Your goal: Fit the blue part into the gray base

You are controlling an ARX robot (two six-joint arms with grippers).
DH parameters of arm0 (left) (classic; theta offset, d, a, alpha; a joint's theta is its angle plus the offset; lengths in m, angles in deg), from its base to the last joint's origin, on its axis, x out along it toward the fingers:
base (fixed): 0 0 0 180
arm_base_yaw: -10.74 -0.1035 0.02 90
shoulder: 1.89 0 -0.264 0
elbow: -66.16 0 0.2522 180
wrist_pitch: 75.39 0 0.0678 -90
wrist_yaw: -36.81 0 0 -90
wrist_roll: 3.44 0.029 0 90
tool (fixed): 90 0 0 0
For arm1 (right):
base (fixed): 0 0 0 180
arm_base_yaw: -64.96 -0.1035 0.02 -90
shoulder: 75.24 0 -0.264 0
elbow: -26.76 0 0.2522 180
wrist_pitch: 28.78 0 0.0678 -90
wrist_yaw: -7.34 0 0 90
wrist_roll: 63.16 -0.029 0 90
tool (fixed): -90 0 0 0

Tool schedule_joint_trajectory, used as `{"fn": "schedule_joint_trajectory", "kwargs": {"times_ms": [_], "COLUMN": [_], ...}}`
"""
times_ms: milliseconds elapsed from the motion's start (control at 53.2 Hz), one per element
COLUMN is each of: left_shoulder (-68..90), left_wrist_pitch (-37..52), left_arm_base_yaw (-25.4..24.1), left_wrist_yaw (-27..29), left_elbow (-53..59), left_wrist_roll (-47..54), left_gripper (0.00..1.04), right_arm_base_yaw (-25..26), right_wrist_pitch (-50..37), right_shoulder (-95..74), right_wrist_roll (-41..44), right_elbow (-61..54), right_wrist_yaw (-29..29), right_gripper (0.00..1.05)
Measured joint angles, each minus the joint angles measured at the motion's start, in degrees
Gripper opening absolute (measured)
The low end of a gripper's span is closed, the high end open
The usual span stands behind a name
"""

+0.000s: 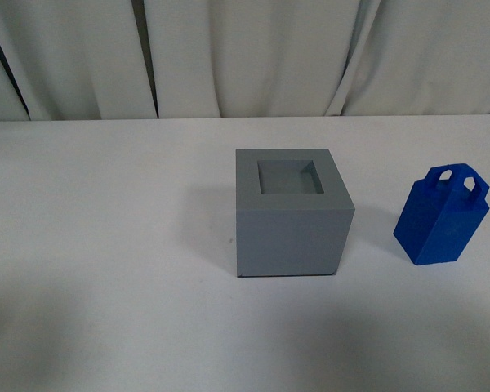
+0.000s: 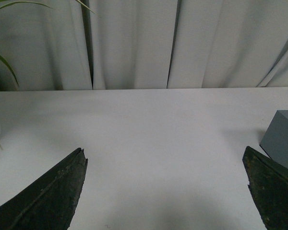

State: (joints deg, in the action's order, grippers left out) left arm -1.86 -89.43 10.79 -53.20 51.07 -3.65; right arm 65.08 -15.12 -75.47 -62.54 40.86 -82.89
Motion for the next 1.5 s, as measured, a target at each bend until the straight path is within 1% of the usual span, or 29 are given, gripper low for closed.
{"fn": "schedule_joint_trajectory", "kwargs": {"times_ms": [1278, 1297, 1315, 1353, 1372, 1391, 1409, 1428, 1447, 1485, 1503], "left_shoulder": [0.0, 0.0, 0.0, 0.0, 0.0, 0.0, 0.0, 0.0, 0.0, 0.0, 0.0], "left_wrist_pitch": [0.0, 0.0, 0.0, 0.0, 0.0, 0.0, 0.0, 0.0, 0.0, 0.0, 0.0], "left_arm_base_yaw": [0.0, 0.0, 0.0, 0.0, 0.0, 0.0, 0.0, 0.0, 0.0, 0.0, 0.0], "left_wrist_yaw": [0.0, 0.0, 0.0, 0.1, 0.0, -0.2, 0.0, 0.0, 0.0, 0.0, 0.0], "left_elbow": [0.0, 0.0, 0.0, 0.0, 0.0, 0.0, 0.0, 0.0, 0.0, 0.0, 0.0], "left_wrist_roll": [0.0, 0.0, 0.0, 0.0, 0.0, 0.0, 0.0, 0.0, 0.0, 0.0, 0.0], "left_gripper": [0.99, 0.99, 0.99, 0.99, 0.99, 0.99, 0.99, 0.99, 0.99, 0.99, 0.99], "right_arm_base_yaw": [0.0, 1.0, 1.3, 5.9, 7.6, 10.2, 11.7, 12.3, 13.1, 13.0, 12.9], "right_wrist_pitch": [0.0, 1.0, 1.4, 4.6, 4.8, 4.7, 4.6, 4.3, 3.2, 1.7, 0.9], "right_shoulder": [0.0, -0.8, -1.1, -5.2, -7.1, -10.4, -12.7, -14.1, -17.0, -20.2, -21.3], "right_wrist_roll": [0.0, 0.4, 0.8, 2.4, 2.8, 3.7, 4.0, 4.1, 4.4, 4.8, 4.9], "right_elbow": [0.0, 0.3, 0.5, 2.2, 2.7, 3.4, 3.9, 4.2, 4.9, 6.3, 6.9], "right_wrist_yaw": [-0.1, -3.8, -5.1, -18.1, -21.2, -30.0, -34.6, -37.2, -41.7, -44.9, -45.4], "right_gripper": [0.97, 0.97, 0.97, 0.97, 0.97, 0.97, 0.97, 0.97, 0.97, 0.97, 0.97]}}
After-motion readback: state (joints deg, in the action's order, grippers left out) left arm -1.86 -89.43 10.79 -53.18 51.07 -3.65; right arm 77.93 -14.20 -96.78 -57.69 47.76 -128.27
